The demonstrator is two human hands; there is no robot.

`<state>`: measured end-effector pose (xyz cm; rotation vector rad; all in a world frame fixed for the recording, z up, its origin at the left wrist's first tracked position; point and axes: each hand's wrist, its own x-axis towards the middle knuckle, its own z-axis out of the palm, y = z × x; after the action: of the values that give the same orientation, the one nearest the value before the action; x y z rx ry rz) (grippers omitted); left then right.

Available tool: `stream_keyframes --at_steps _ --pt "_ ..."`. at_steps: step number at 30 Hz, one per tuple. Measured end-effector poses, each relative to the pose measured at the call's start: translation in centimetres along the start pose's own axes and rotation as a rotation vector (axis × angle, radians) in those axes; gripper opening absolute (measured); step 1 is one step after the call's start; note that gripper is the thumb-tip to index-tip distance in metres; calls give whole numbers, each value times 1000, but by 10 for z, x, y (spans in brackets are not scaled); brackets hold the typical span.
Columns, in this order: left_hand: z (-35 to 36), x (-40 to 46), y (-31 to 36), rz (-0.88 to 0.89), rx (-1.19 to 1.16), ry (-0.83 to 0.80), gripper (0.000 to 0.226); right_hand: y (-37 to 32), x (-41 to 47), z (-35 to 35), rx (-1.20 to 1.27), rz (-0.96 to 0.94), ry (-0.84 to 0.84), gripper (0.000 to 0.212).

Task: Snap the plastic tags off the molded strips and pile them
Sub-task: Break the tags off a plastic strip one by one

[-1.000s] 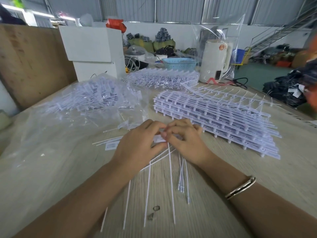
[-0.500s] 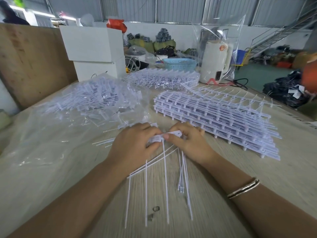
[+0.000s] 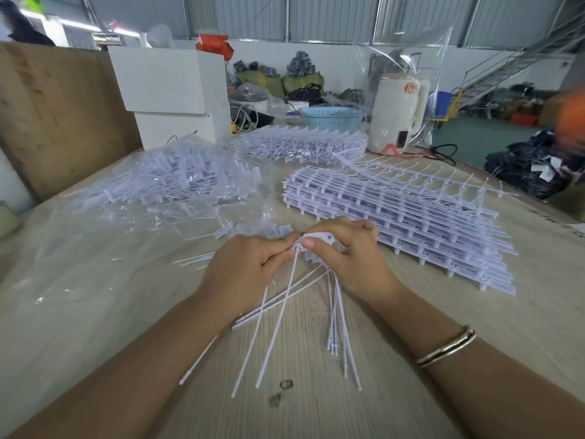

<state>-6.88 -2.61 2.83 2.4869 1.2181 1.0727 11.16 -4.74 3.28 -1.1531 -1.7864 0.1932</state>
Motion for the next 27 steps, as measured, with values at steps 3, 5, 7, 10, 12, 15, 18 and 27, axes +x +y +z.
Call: stream_keyframes --at_steps 3,5,7,10,12,15,18,27 --pt "0 -1 1 17 -70 12 34 -2 0 0 16 -47 17 10" --pt "0 0 1 17 -88 15 34 -4 1 0 22 -64 26 10" --pt "0 0 1 7 -94 21 34 -5 1 1 26 -75 29 7" --pt "-1 -1 5 16 -109 45 35 -5 2 1 28 -94 41 6" --pt "-1 -1 5 16 -120 54 35 -4 2 1 18 -111 47 9" --pt "-3 -1 6 13 -122 41 34 -3 3 2 -12 -140 65 13" --pt "-2 0 9 -62 -231 24 26 0 3 1 -43 -162 86 13" --pt "-8 1 2 -84 -210 103 30 18 5 -6 -58 132 -6 7"
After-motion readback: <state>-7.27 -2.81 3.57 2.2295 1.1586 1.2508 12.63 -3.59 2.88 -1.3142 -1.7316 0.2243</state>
